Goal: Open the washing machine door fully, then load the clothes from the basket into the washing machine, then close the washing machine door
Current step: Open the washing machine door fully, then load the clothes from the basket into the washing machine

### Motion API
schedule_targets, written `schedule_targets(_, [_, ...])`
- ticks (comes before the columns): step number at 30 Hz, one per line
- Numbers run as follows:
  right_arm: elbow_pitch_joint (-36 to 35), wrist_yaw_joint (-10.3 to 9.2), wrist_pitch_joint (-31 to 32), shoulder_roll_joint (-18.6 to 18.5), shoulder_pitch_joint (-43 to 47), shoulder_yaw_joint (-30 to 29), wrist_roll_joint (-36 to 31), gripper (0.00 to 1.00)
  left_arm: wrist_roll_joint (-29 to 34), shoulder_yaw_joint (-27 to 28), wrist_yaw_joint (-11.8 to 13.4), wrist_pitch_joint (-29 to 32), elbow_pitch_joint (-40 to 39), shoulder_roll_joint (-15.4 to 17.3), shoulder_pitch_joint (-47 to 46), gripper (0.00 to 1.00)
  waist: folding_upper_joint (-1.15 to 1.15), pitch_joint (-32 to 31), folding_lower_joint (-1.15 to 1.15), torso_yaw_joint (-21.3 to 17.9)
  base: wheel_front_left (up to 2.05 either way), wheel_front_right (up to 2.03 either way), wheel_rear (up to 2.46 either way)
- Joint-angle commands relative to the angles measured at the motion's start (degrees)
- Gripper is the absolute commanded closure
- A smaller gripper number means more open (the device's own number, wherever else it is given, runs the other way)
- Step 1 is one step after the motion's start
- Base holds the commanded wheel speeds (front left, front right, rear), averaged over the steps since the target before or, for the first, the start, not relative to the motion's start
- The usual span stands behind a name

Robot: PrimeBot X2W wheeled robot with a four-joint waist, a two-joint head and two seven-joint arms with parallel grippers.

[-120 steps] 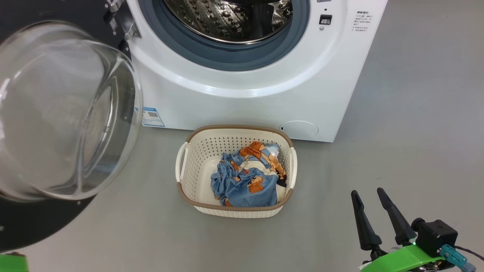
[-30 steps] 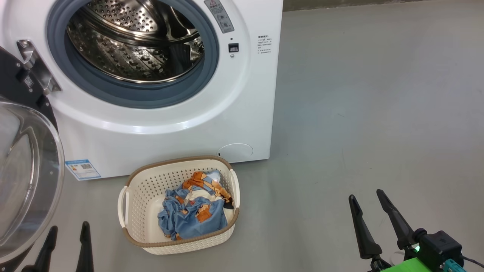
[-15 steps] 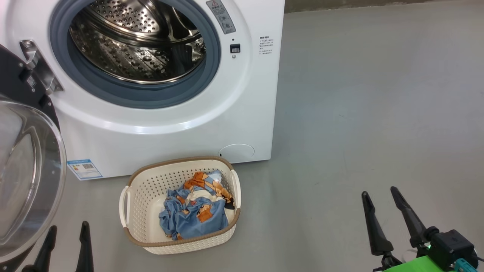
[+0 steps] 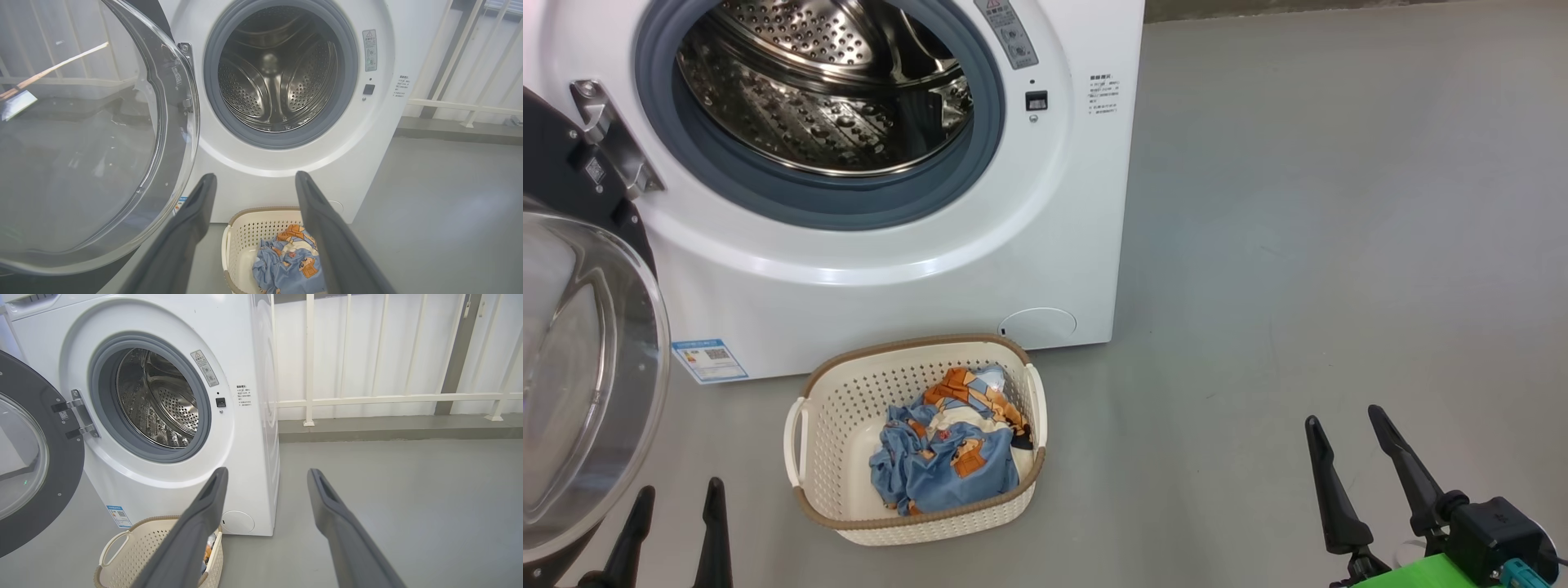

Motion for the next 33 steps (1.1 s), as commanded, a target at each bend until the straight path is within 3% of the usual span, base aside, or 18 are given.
schedule_targets(1, [-1.2, 0.09, -0.7, -0.3, -1.6, 1.1, -0.6, 0.0, 0.0, 1.8, 0.1, -0.4, -1.2, 1.3, -1.3, 0.0, 0.0, 0.0, 0.0, 0.1, 0.0, 0.0, 0.0])
schedule_targets(25, [-0.8, 0.09, -0.7, -0.3, -1.7, 0.6, 0.3, 0.0, 0.4, 2.3, 0.1, -0.4, -0.2, 1.5, -2.4, 0.0, 0.0, 0.4, 0.0, 0.6, 0.01, -0.01, 0.0])
schedule_targets(33, [-0.3, 0.09, -0.7, -0.3, -1.7, 1.1, 0.6, 0.0, 0.7, 2.5, 0.1, -0.4, 0.4, 1.1, -2.7, 0.0, 0.0, 0.0, 0.0, 0.8, 0.8, -0.8, 0.0])
